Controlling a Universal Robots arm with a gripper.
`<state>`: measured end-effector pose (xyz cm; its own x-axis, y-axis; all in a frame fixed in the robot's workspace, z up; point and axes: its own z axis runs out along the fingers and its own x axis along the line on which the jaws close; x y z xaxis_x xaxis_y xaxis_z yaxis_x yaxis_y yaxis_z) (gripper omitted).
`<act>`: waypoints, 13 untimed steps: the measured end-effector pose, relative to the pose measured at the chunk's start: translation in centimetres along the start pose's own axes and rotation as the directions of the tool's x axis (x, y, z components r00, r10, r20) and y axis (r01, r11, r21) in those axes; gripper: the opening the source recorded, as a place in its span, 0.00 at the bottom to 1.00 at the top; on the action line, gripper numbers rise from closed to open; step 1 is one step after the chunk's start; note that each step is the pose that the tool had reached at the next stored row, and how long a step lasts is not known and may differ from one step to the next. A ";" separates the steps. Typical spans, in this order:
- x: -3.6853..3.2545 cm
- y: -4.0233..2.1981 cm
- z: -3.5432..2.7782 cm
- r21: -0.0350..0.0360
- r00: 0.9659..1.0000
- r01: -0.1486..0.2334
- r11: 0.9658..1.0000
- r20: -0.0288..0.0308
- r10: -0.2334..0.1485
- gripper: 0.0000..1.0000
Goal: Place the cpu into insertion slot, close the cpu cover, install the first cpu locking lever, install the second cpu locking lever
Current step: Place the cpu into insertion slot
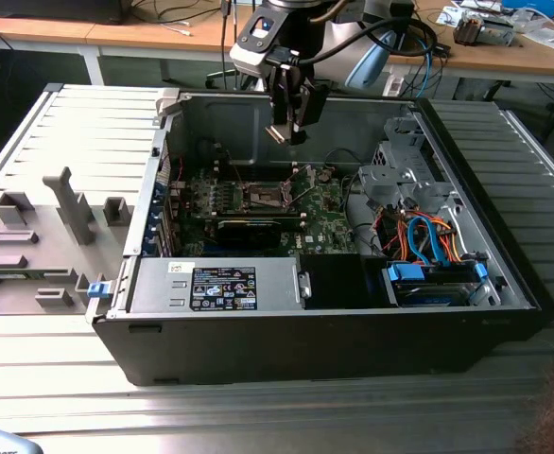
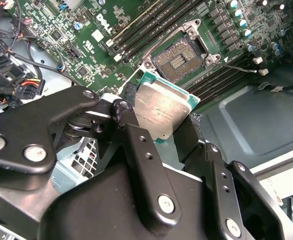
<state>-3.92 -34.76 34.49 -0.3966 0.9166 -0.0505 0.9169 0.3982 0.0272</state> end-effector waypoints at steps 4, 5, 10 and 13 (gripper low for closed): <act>0.00 0.00 0.00 0.000 1.000 -0.004 1.000 0.000 0.004 0.55; 0.00 0.00 0.00 0.000 1.000 -0.005 1.000 0.000 0.005 0.55; 0.00 0.00 0.00 0.000 1.000 -0.009 1.000 0.000 0.009 0.55; 0.00 0.00 0.00 0.001 1.000 -0.012 1.000 0.000 0.012 0.55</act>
<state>-3.92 -34.76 34.50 -0.3859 0.9212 -0.0505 0.9215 0.3875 0.0271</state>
